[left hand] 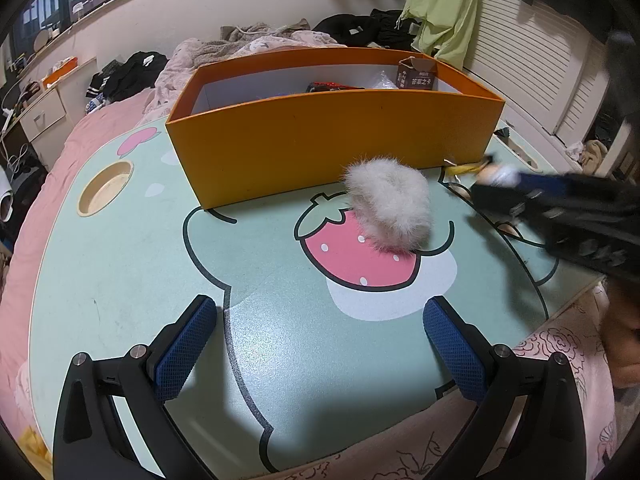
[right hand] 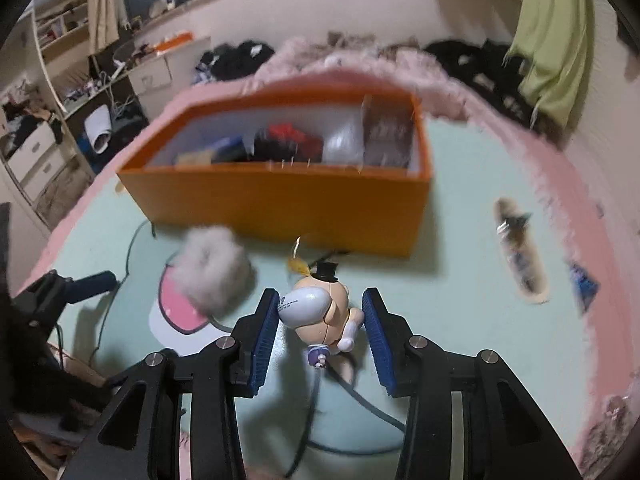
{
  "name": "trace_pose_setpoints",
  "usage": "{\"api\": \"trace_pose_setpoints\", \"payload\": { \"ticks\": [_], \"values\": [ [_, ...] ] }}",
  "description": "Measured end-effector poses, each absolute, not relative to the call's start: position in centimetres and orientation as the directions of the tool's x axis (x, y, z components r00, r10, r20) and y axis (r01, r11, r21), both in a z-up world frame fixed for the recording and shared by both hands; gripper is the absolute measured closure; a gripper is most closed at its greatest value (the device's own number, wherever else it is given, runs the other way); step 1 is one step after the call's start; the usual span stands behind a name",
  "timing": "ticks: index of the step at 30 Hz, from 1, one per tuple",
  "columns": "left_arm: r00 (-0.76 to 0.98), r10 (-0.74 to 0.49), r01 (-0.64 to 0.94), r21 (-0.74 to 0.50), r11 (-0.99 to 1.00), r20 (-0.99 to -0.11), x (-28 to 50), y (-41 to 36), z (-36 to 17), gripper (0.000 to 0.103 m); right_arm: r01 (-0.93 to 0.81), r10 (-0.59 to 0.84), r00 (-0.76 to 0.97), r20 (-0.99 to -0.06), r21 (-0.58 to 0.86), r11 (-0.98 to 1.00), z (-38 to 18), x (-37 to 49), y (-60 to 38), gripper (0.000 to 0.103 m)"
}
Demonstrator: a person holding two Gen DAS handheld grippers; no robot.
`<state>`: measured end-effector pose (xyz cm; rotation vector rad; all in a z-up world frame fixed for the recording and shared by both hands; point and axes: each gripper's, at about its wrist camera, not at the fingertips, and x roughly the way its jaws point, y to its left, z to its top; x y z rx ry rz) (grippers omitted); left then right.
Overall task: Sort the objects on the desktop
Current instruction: 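Set the figurine on the table beside the pom-pom, open right gripper, then reach the left gripper into the box and grasp the black satin bag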
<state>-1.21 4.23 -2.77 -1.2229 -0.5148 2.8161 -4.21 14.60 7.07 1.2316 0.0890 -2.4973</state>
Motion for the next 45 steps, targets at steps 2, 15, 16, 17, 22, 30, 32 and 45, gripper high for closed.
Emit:
{"api": "trace_pose_setpoints", "payload": {
  "ticks": [2,15,16,17,22,30,32,45],
  "values": [
    [-0.692,0.156,0.104,-0.311,-0.945,-0.705,-1.2,4.2,-2.7,0.000,0.322,-0.293,-0.581,-0.760,0.116,-0.940,6.7,-4.6,15.0,0.060],
    [-0.705,0.154,0.113,-0.324,-0.939,-0.692,-1.6,4.4,-3.2,0.000,0.331,-0.217,-0.653,-0.726,-0.016,-0.943,5.0,0.8,16.4,0.000],
    [-0.706,0.153,0.114,-0.324,-0.939,-0.692,-1.5,4.6,-3.3,0.000,0.328,-0.216,-0.655,-0.724,-0.015,-0.944,5.0,0.6,16.4,0.000],
    [-0.706,0.151,0.116,-0.323,-0.939,-0.692,-1.7,4.8,-3.5,0.000,0.327,-0.217,-0.657,-0.722,-0.013,-0.945,5.0,0.6,16.5,0.000],
    [-0.734,0.131,0.142,-0.339,-0.930,-0.666,-1.1,3.9,-1.8,0.000,0.324,-0.217,-0.661,-0.718,-0.012,-0.946,5.0,0.8,16.7,0.000],
    [-0.838,0.082,0.130,-0.343,-0.930,-0.539,-1.1,-0.2,5.6,0.023,0.321,-0.216,-0.661,-0.718,-0.011,-0.947,4.9,0.9,16.7,0.000],
    [-0.806,0.179,0.083,-0.406,-0.910,-0.565,-3.8,-1.5,7.1,0.025,0.321,-0.216,-0.662,-0.718,-0.011,-0.947,4.9,0.9,16.7,0.000],
    [-0.516,0.309,0.124,-0.427,-0.896,-0.799,-14.9,-0.3,5.3,0.053,0.317,-0.216,-0.664,-0.716,-0.008,-0.949,5.0,1.2,16.6,0.000]
  ]
}}
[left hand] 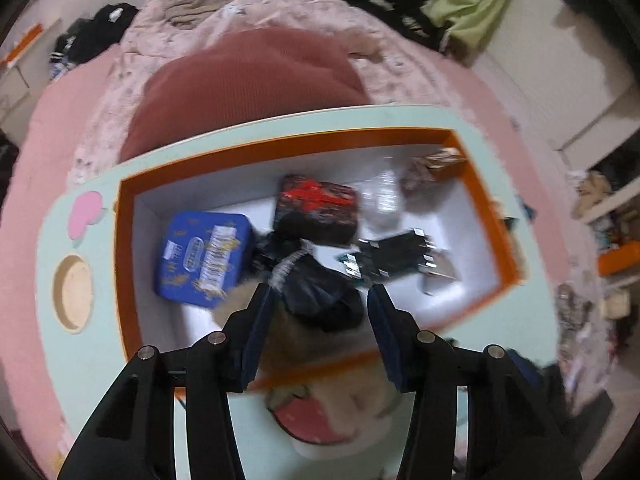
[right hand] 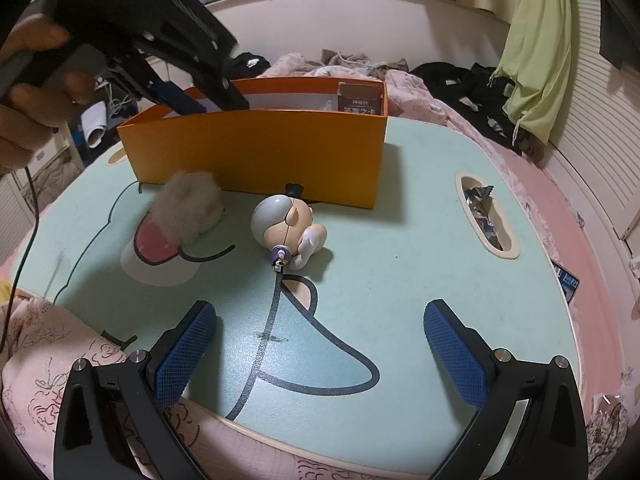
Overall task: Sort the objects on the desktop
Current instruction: 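Reach the left gripper into the box and grasp the black satin bag, then lift the black bag out and lower it beside the white pom-pom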
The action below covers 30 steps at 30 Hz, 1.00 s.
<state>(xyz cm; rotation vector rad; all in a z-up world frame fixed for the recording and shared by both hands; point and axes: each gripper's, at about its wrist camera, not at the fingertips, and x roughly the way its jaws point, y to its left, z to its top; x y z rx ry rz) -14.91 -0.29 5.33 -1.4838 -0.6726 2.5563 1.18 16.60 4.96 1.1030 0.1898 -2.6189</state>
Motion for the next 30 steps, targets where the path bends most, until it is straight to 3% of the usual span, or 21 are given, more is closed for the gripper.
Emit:
{"api": "trace_pose_setpoints", "payload": {
  "ticks": [4,6,8,19,24,30],
  "values": [
    [-0.492,0.312,0.136,-0.426,-0.895,-0.813,-15.9,-0.2,3.1,0.054,0.315,-0.215,-0.664,-0.716,-0.007,-0.949,4.9,1.2,16.7,0.000],
    [-0.509,0.328,0.152,-0.459,-0.875,-0.796,-15.9,-0.7,2.8,0.064,0.315,-0.215,-0.664,-0.716,-0.006,-0.949,4.9,1.2,16.7,0.000],
    [-0.545,0.350,0.143,-0.496,-0.856,-0.762,-15.1,-1.3,3.2,0.067,0.315,-0.216,-0.664,-0.716,-0.006,-0.949,4.9,1.2,16.7,0.000],
    [-0.772,0.450,-0.040,-0.672,-0.740,-0.449,-6.4,-5.1,10.4,0.070,0.312,-0.215,-0.665,-0.715,-0.004,-0.950,4.7,1.2,16.8,0.000],
    [-0.804,0.388,-0.030,-0.621,-0.783,-0.451,-5.7,-5.0,11.1,0.070,0.311,-0.215,-0.665,-0.715,-0.004,-0.950,4.7,1.3,16.8,0.000],
    [-0.789,0.403,-0.014,-0.642,-0.767,-0.463,-8.1,-4.3,9.3,0.070,0.310,-0.215,-0.665,-0.715,-0.002,-0.951,4.7,1.3,16.8,0.000]
  ]
}}
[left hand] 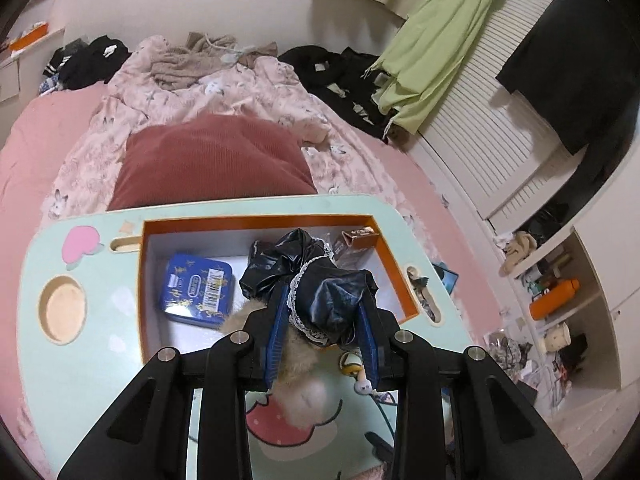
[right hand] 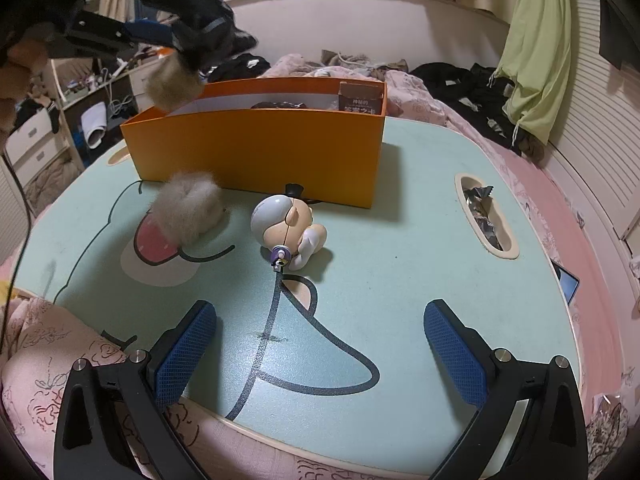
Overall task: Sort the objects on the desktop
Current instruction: 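Lift the black bag out and lower it beside the white pom-pom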
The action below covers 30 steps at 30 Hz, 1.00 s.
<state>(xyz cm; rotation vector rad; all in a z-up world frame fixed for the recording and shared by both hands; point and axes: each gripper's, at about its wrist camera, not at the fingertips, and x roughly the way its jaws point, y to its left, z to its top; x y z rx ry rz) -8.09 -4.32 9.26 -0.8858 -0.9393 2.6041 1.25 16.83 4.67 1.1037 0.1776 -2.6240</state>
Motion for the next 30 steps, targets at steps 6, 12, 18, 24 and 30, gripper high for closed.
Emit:
{"api": "trace_pose_setpoints", "payload": {
  "ticks": [6,12,18,24,30],
  "values": [
    [-0.801,0.447,-0.034,-0.716,-0.698,-0.398,-9.1,-4.4,7.7,0.068,0.308,-0.215,-0.666,-0.715,0.000,-0.951,4.6,1.3,16.9,0.000],
    [-0.782,0.537,-0.091,-0.794,-0.601,-0.316,-10.1,-4.2,6.2,0.068,0.307,-0.215,-0.666,-0.714,0.001,-0.952,4.6,1.3,16.9,0.000],
    [-0.790,0.460,-0.029,-0.723,-0.690,-0.406,-10.6,-2.9,5.6,0.068,0.306,-0.215,-0.666,-0.714,0.002,-0.952,4.5,1.3,16.9,0.000],
    [-0.845,0.161,0.129,-0.487,-0.864,-0.509,-9.4,-1.5,6.8,0.069,0.304,-0.215,-0.667,-0.714,0.003,-0.953,4.5,1.3,17.0,0.000],
    [-0.870,0.311,0.009,-0.644,-0.765,-0.382,-5.9,-2.6,7.3,0.070,0.302,-0.215,-0.667,-0.714,0.005,-0.953,4.5,1.3,17.0,0.000]
  ]
}}
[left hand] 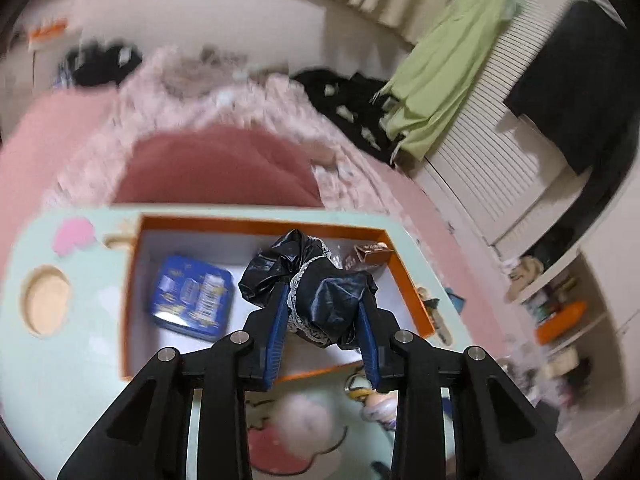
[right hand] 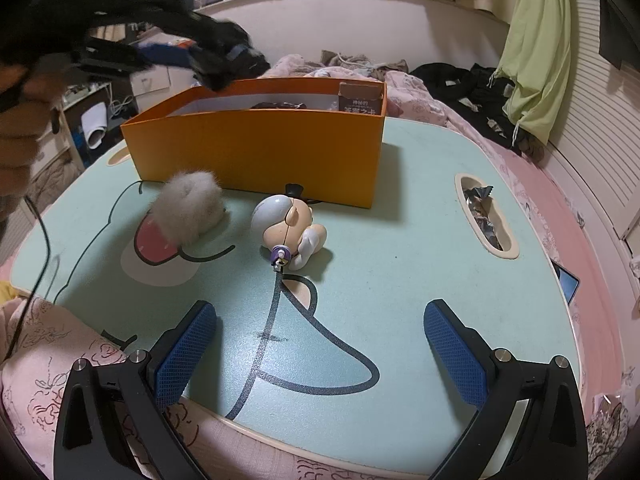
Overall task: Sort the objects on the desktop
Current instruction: 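Lift the black bag out and lower it beside the white pom-pom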
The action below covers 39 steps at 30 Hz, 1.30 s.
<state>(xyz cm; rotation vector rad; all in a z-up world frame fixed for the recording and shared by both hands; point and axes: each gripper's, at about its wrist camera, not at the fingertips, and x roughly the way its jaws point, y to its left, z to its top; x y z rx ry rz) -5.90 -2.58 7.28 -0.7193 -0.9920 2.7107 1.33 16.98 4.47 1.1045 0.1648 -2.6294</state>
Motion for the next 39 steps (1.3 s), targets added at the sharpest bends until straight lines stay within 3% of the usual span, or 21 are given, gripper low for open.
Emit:
{"api": "trace_pose_setpoints", "payload": {
  "ticks": [3,12,17,19,21,22,25,31,35,39],
  "values": [
    [-0.863,0.380,-0.072,-0.662,-0.746,-0.334,-3.0,-2.1,7.3,0.070,0.302,-0.215,-0.667,-0.713,0.005,-0.953,4.5,1.3,17.0,0.000],
    [-0.804,0.468,-0.161,-0.624,-0.764,-0.366,-1.3,3.0,4.8,0.068,0.299,-0.215,-0.668,-0.713,0.007,-0.954,4.4,1.3,17.1,0.000],
    [-0.804,0.456,-0.113,-0.655,-0.748,-0.382,-2.2,2.8,3.9,0.059,0.298,-0.215,-0.668,-0.713,0.008,-0.955,4.4,1.4,17.0,0.000],
    [-0.835,0.426,-0.109,-0.654,-0.749,-0.349,-0.7,2.2,4.2,0.051,0.297,-0.214,-0.668,-0.713,0.009,-0.955,4.4,1.5,17.0,0.000],
    [-0.861,0.371,-0.080,-0.628,-0.774,-0.348,0.8,1.8,4.4,0.025,0.296,-0.214,-0.668,-0.713,0.009,-0.955,4.4,1.4,17.1,0.000],
    [-0.871,0.339,-0.061,-0.607,-0.793,-0.355,1.6,1.7,4.4,0.022,0.296,-0.215,-0.668,-0.712,0.010,-0.955,4.4,1.4,17.1,0.000],
    [-0.867,0.248,0.008,-0.508,-0.861,-0.433,3.8,2.5,3.3,0.022,0.295,-0.214,-0.668,-0.712,0.010,-0.955,4.3,1.4,17.1,0.000],
    [-0.734,0.188,0.078,-0.356,-0.931,-0.652,1.7,5.7,-1.8,0.019,0.294,-0.214,-0.669,-0.712,0.012,-0.956,4.3,1.4,17.1,0.000],
    [-0.710,0.161,0.126,-0.348,-0.929,-0.685,1.0,5.3,-2.1,0.000,0.291,-0.214,-0.668,-0.712,0.014,-0.957,4.5,1.1,17.1,0.000],
    [-0.716,0.159,0.133,-0.356,-0.925,-0.680,1.8,5.0,-2.6,0.000,0.282,-0.207,-0.671,-0.712,0.013,-0.959,4.5,1.1,17.2,0.000]
  ]
}}
